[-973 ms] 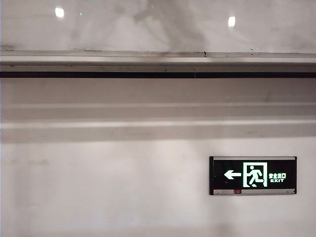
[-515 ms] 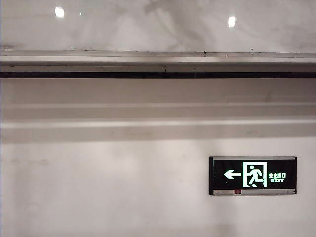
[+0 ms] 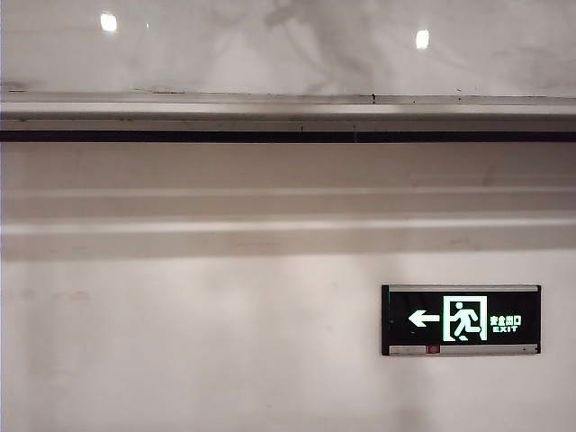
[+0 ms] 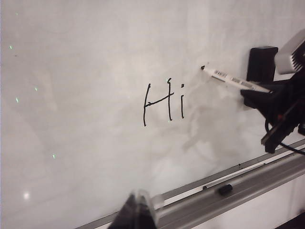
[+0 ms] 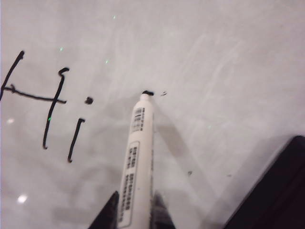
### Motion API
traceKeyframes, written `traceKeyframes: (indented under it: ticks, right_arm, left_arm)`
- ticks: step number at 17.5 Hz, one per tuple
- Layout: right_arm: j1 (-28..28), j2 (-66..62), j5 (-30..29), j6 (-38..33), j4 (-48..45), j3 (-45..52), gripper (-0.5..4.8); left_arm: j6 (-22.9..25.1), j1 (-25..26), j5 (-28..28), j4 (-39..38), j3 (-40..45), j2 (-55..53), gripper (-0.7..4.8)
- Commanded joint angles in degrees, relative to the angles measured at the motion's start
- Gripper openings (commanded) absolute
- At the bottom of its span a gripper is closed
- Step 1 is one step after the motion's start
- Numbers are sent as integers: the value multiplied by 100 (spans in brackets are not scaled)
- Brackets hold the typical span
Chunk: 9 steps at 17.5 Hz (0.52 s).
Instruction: Take a marker from the whiteboard tray, write "Hi!" on the whiteboard, and then put the marker back vertically into the whiteboard tray.
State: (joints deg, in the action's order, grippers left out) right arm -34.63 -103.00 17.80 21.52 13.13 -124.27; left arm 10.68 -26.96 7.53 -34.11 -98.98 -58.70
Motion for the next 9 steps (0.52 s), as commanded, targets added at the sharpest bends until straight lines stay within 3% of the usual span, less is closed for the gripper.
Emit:
traceKeyframes:
  ticks: [1, 9]
  right_arm:
    - [-7, 0, 9, -7, 293, -24, -1]
    - [-9, 0, 50, -138, 1126, -22, -1]
  left_arm:
    - [-20, -7, -26, 72, -17, 17, -7]
    - [-20, -7, -26, 72, -17, 17, -7]
